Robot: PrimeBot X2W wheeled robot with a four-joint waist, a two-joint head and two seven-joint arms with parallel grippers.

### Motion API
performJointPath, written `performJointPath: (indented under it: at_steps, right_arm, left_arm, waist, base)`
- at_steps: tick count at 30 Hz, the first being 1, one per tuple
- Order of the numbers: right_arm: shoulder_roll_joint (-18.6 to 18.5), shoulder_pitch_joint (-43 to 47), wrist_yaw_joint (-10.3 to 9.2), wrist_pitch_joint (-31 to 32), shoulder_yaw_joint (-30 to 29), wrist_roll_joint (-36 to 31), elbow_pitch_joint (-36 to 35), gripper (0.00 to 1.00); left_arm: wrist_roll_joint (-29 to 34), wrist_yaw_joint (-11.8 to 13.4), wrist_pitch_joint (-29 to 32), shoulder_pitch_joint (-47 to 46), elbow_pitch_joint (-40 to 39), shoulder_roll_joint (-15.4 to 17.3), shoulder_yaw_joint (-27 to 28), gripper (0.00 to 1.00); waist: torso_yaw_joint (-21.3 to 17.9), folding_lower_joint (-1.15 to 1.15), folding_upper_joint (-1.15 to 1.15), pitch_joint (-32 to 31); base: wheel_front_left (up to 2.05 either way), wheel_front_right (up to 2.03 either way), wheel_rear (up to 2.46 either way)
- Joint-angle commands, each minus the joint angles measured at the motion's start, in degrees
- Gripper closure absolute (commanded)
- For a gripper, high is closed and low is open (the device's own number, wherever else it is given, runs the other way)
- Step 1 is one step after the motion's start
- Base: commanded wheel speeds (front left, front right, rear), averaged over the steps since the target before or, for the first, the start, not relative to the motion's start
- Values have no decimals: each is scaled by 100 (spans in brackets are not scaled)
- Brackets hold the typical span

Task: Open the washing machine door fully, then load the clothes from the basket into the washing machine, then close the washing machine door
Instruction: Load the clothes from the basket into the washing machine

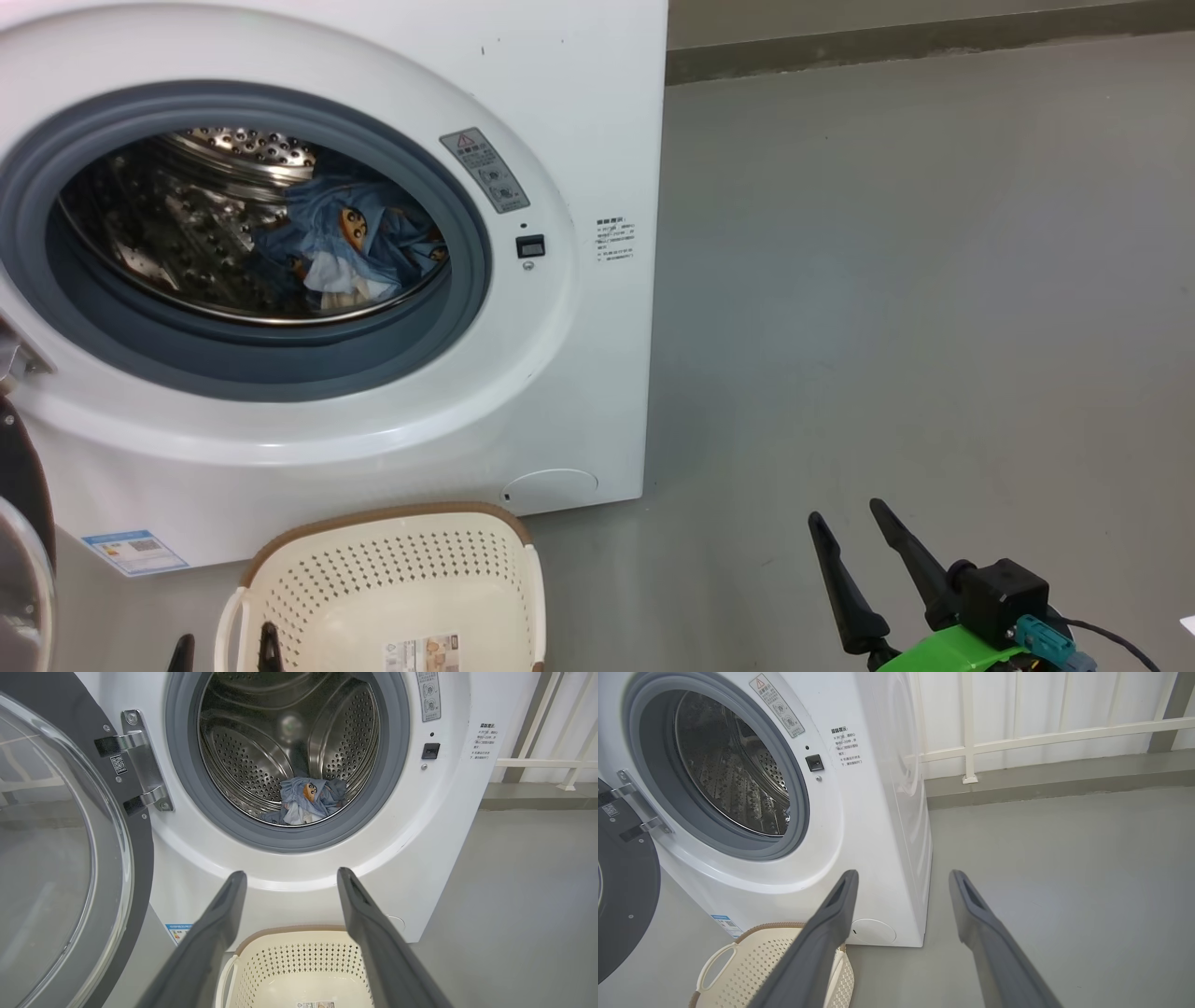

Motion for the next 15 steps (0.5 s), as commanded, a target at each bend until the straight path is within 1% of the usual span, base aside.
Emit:
performJointPath:
  at_steps: [1,15]
  right_arm:
    - [-11,-47,9,-27,133,-35,-138,0]
    - [-9,-20,9,-27,141,-59,-161,0]
  left_arm:
    - [-43,36,-47,-100,-197,-4,179,0]
    - [-27,106,-47,-52,-248,-5,66,0]
  waist:
    - [-2,0,0,-1]
    - [-9,0,0,-46]
  base:
    - [0,0,0]
    - [0,0,0]
